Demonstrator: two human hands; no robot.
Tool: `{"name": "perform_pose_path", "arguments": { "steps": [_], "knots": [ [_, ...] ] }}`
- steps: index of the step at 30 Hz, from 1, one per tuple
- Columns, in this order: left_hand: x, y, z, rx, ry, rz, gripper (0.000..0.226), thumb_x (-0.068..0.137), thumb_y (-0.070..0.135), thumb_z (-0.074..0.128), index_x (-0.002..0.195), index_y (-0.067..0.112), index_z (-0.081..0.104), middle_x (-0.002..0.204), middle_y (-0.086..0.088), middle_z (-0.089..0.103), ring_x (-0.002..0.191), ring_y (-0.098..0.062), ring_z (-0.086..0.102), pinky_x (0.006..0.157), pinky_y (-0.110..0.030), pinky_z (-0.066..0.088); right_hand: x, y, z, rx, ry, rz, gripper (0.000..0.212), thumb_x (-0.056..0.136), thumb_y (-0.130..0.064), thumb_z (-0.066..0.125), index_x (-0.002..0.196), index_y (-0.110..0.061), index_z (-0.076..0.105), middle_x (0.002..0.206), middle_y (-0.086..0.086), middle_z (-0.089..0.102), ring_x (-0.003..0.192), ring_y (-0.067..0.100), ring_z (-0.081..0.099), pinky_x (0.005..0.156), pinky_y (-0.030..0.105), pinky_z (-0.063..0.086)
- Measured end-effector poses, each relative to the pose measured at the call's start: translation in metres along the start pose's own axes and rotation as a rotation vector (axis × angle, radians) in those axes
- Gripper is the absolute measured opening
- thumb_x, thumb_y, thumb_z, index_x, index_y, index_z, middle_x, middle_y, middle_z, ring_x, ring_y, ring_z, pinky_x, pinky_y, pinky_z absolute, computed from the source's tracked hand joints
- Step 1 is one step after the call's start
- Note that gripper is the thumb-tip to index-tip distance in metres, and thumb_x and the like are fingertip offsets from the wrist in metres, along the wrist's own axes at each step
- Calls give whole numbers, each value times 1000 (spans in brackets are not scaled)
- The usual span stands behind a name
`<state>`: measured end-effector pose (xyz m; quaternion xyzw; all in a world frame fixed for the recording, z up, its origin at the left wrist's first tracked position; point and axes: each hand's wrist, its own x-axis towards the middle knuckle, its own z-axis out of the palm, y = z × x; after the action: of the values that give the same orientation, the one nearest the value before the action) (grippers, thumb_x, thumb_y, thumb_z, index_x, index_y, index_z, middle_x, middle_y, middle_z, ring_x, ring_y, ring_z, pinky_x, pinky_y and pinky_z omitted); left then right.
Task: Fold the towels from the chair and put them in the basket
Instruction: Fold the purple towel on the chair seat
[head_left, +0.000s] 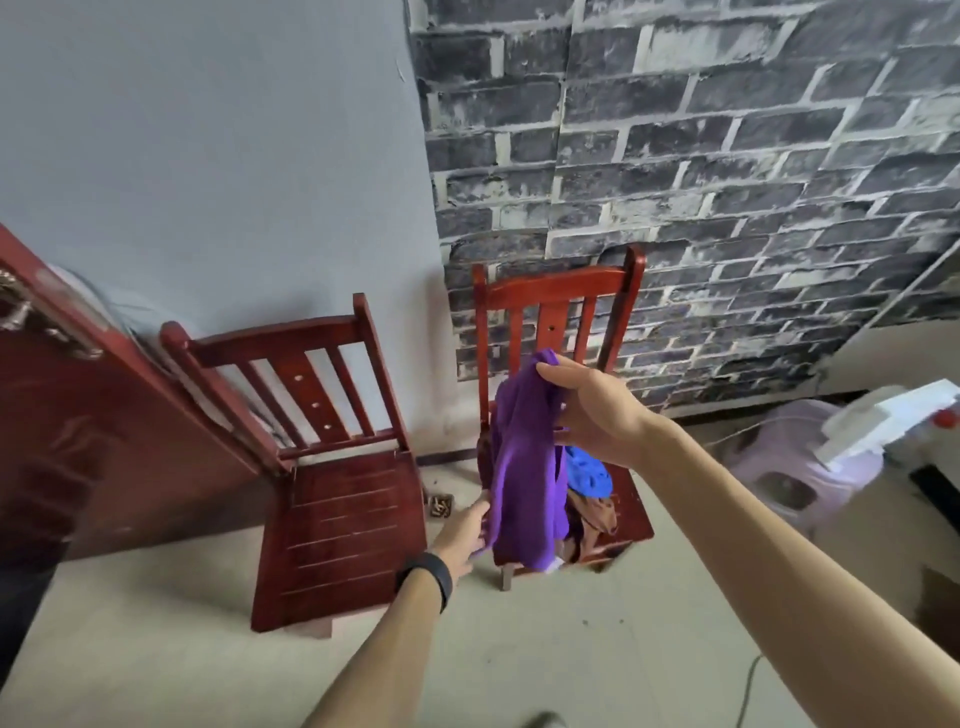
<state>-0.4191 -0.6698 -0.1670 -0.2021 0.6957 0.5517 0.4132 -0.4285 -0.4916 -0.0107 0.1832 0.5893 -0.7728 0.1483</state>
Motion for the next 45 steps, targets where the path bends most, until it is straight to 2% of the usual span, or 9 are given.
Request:
{"name": "perform_pose_path", "arguments": {
  "steps": [4,12,17,19,21,23,27,34,45],
  "knots": [
    [-17,-15,-26,-128,-78,12,23,102,22,42,88,22,60,85,8,58,75,-1,48,61,-21,31,-13,34,22,159,26,75,16,99,-28,50,105,-20,63,107,8,67,98,27,61,89,46,46],
    [-15,-43,-93,-133,-211,-56,21,87,33,56,93,17,68,86,-1,71,76,-26,68,70,-32,50,-48,62,69,405,50,96,55,94,-32,48,139,-1,53,139,21,56,122,37,56,100,52,43],
    [-10,-54,-125,-65,-350,-110,50,79,57,67,113,21,69,95,-2,75,92,-25,71,86,-39,56,-54,70,93,443,101,40,41,96,-31,46,113,-5,72,117,17,70,101,33,69,86,45,57],
    [-10,-57,-138,-82,-434,-148,54,75,40,78,118,9,69,109,-8,72,108,-26,65,102,-41,48,-53,75,97,430,152,29,40,96,-32,46,116,-6,69,118,16,70,101,32,69,91,46,55],
    [-12,-57,-150,-18,-495,-135,38,80,24,75,111,3,70,100,-8,74,97,-19,69,89,-30,54,-51,82,99,407,178,38,41,95,-34,48,123,-8,63,122,16,67,105,33,67,96,49,51],
    [-16,-48,-169,147,-398,-44,19,89,22,68,101,7,69,85,-3,74,79,-12,70,68,-22,54,-47,89,101,378,205,64,38,96,-33,48,123,-10,61,120,15,67,100,31,67,92,48,52],
    [-11,-27,-231,325,-105,266,23,92,34,65,105,17,72,113,-4,70,108,-20,61,96,-32,44,-33,116,104,261,315,125,36,103,-30,46,129,-9,57,116,15,72,97,30,73,73,44,60],
    [-29,3,-306,295,182,443,28,95,37,58,99,12,71,99,-5,68,100,-23,58,88,-31,40,-3,137,125,142,395,113,34,99,-25,58,130,-11,56,131,21,61,118,39,62,101,57,48],
    [-34,-28,-310,519,27,299,23,95,41,57,87,19,60,92,2,72,81,-16,65,67,-24,51,27,105,208,134,271,7,17,103,-22,51,110,-18,66,111,12,72,102,29,68,91,47,53]
  ]
}}
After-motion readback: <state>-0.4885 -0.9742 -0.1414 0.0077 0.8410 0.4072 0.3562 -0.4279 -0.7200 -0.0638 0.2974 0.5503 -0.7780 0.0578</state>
